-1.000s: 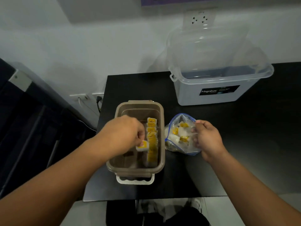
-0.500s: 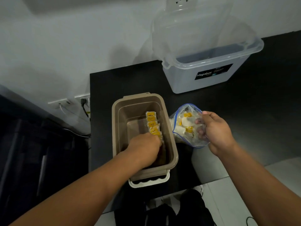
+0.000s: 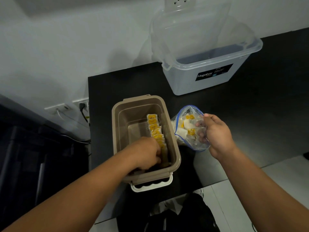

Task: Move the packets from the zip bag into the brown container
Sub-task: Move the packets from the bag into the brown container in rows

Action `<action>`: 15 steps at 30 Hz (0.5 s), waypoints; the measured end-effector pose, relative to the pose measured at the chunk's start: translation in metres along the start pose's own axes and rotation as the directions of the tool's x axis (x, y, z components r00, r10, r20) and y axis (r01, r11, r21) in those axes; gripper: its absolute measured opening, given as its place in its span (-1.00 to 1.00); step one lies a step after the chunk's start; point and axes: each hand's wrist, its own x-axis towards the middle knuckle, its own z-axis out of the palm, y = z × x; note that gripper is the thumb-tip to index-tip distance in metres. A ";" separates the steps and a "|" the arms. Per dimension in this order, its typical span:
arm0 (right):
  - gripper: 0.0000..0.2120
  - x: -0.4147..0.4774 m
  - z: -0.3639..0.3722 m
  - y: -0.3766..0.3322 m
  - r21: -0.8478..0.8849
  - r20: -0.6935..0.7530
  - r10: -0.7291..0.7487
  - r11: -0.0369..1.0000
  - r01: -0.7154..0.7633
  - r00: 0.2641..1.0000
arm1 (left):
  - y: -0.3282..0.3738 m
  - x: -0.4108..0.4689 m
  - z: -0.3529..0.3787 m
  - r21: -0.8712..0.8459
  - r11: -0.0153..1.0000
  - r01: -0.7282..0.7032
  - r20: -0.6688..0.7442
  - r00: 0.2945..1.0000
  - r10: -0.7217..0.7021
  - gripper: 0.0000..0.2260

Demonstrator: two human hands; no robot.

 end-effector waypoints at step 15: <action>-0.84 0.004 -0.006 -0.002 -0.034 0.072 0.044 0.999 -0.042 0.996 | 0.004 0.004 0.010 0.217 0.976 0.020 0.269 0.960 -0.080 -0.73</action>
